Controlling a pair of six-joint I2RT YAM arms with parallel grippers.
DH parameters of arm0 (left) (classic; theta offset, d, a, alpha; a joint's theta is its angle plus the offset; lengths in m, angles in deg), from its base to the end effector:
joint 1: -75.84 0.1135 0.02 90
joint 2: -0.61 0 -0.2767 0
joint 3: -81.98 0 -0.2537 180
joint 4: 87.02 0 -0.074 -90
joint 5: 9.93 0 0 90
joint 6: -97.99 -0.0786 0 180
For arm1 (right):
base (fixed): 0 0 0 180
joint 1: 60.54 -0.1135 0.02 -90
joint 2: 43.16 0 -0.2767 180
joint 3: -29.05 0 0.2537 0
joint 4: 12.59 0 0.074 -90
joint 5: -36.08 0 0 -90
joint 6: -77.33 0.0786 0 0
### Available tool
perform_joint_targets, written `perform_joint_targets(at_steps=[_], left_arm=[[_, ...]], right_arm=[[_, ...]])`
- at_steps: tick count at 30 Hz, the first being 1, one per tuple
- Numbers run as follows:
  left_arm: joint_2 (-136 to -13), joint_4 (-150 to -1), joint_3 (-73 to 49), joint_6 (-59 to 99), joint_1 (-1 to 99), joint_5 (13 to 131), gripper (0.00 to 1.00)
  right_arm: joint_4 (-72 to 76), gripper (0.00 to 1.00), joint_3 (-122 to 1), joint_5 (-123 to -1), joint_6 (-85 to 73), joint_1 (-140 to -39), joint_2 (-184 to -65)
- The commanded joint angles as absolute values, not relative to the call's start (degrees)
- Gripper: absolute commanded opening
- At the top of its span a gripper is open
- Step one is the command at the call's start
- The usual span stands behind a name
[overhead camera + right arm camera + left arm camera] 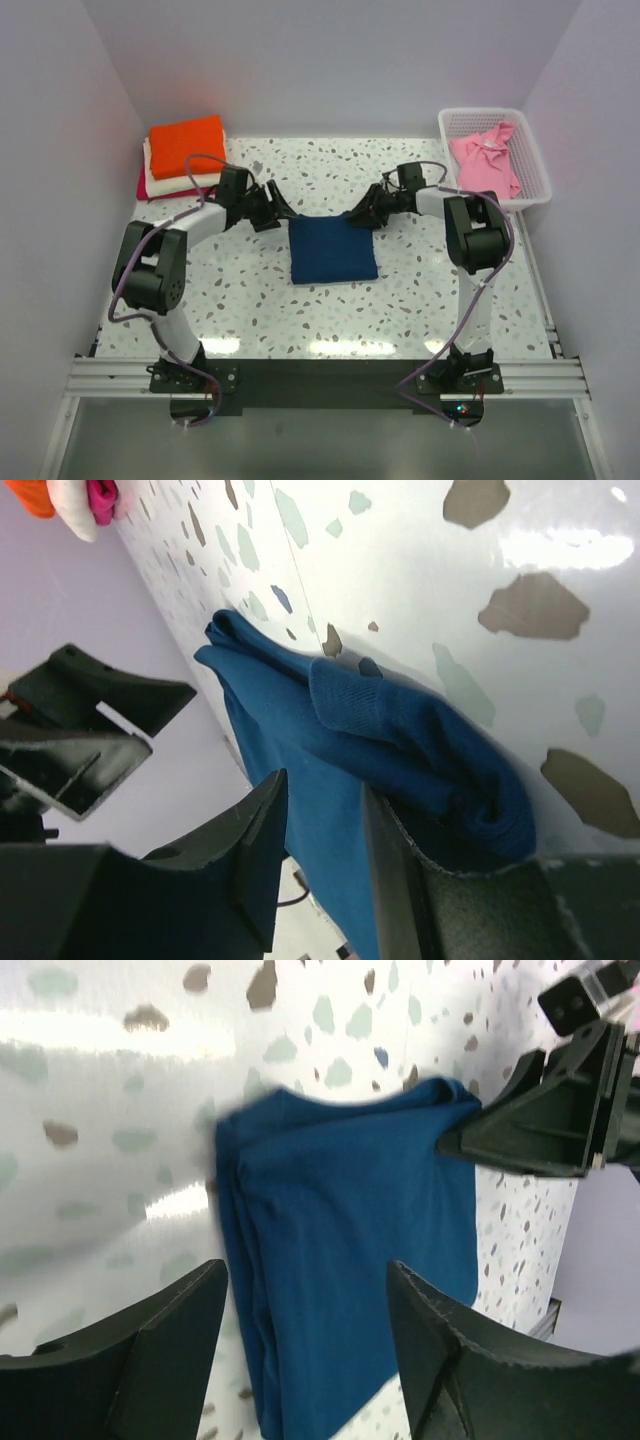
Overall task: Fold and stack the t-shirts
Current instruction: Fold the tshirt
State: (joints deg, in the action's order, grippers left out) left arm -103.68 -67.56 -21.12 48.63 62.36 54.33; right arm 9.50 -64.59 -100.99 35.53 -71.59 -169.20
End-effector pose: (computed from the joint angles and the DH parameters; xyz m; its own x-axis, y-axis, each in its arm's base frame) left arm 0.3933 -0.1294 0.1593 -0.8632 -0.3964 -0.3126 -0.0836 0.7229 -0.6859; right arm 0.4513 0.1468 0.0975 -0.9410 0.3336 0.0572 0.2304 0.5075 0.8303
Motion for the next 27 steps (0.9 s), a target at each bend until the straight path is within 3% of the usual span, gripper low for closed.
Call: perform_joint_targets(at_steps=[1,10,16,23,27], left_arm=[[-95.8,-68.3,-27.4,47.3,62.7,53.7,0.7],[-89.7,-73.6,-37.7,46.1,62.3,45.5,0.77],[-90.2,-74.3,-40.2,46.4,62.3,46.6,0.76],[-91.3,-75.9,-41.3,46.7,62.3,45.4,0.76],[-92.5,-74.8,-40.9,45.5,62.3,43.9,0.78]], right_arm=[[10.1,0.41,-63.6,-100.1,36.4,-71.0,-163.8],[15.3,0.43,-57.9,-93.8,32.2,-72.7,-150.9],[10.4,0.42,-48.1,-90.9,32.7,-82.3,-144.9],[-3.9,0.37,-40.0,-94.0,35.2,-86.7,-150.7],[-4.5,0.34,-36.8,-92.4,33.6,-86.6,-155.4]])
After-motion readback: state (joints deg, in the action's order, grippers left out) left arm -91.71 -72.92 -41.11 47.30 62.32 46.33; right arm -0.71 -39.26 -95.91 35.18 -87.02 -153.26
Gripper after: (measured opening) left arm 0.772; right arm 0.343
